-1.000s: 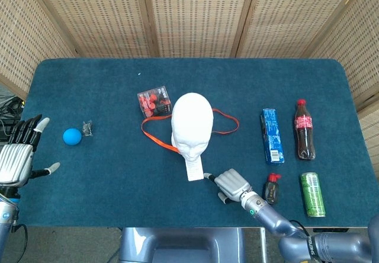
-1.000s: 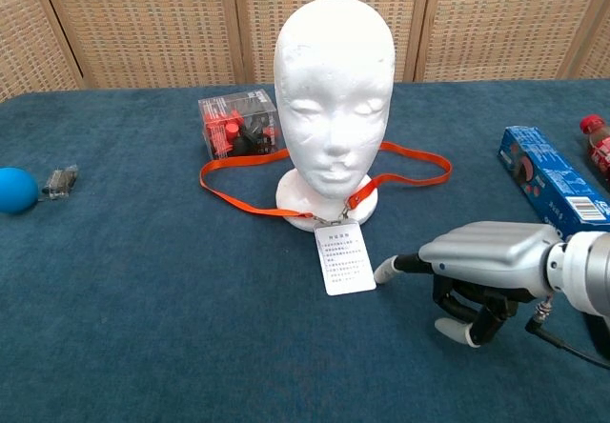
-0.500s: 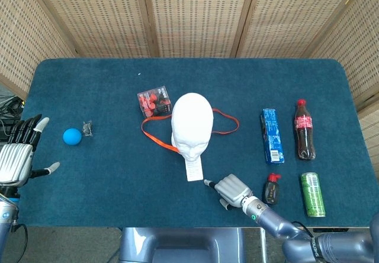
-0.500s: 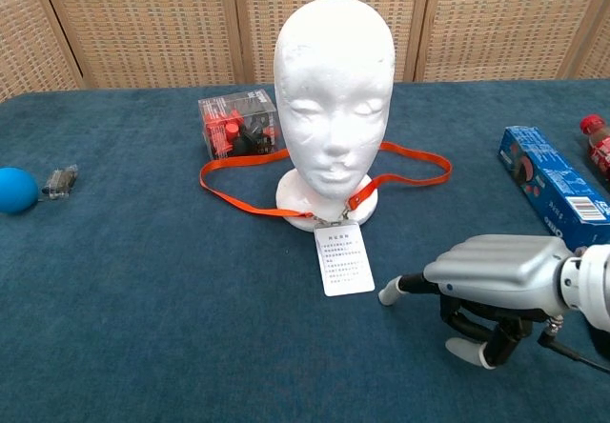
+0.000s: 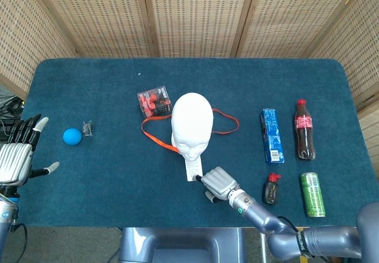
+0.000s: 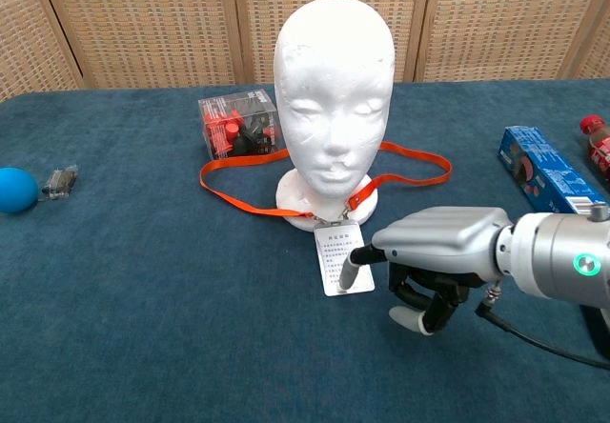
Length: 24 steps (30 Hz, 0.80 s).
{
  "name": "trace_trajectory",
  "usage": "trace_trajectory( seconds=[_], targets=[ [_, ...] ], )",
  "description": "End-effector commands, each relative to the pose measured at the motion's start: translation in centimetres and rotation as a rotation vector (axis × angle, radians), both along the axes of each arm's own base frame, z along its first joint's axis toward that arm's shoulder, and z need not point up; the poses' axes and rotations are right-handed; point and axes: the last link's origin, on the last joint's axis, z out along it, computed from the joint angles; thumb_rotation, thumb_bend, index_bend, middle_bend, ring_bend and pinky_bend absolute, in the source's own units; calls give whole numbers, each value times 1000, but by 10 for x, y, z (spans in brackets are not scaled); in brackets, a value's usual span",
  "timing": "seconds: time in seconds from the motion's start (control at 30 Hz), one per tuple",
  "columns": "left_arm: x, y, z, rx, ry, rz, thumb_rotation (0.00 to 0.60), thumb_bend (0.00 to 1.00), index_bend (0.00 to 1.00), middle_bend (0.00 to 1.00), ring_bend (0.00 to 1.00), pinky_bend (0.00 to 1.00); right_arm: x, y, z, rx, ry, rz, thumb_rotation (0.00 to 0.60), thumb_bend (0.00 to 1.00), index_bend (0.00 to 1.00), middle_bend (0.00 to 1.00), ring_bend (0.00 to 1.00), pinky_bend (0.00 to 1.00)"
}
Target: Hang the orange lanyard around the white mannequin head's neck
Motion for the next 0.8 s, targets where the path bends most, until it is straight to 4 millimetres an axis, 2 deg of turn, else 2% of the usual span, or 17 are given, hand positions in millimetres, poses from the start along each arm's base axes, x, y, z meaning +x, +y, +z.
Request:
trace_trajectory(
  seconds=[0.03,0.23,0.8],
  targets=[
    [0,0,0,0,-4,1,600,0,0,0,0,0,3,-3,-9,-5,21,2,600,695,245,846,817,972],
    [-1,1,3,1,-14,3,600,0,0,0,0,0,4,0,-13,22,57,-2,600,695,246,846,817,972],
    [0,2,1,-7,-11,1,600,0,0,0,0,0,9,43,-4,202,122,114,600,700,281,848,817,972]
  ],
)
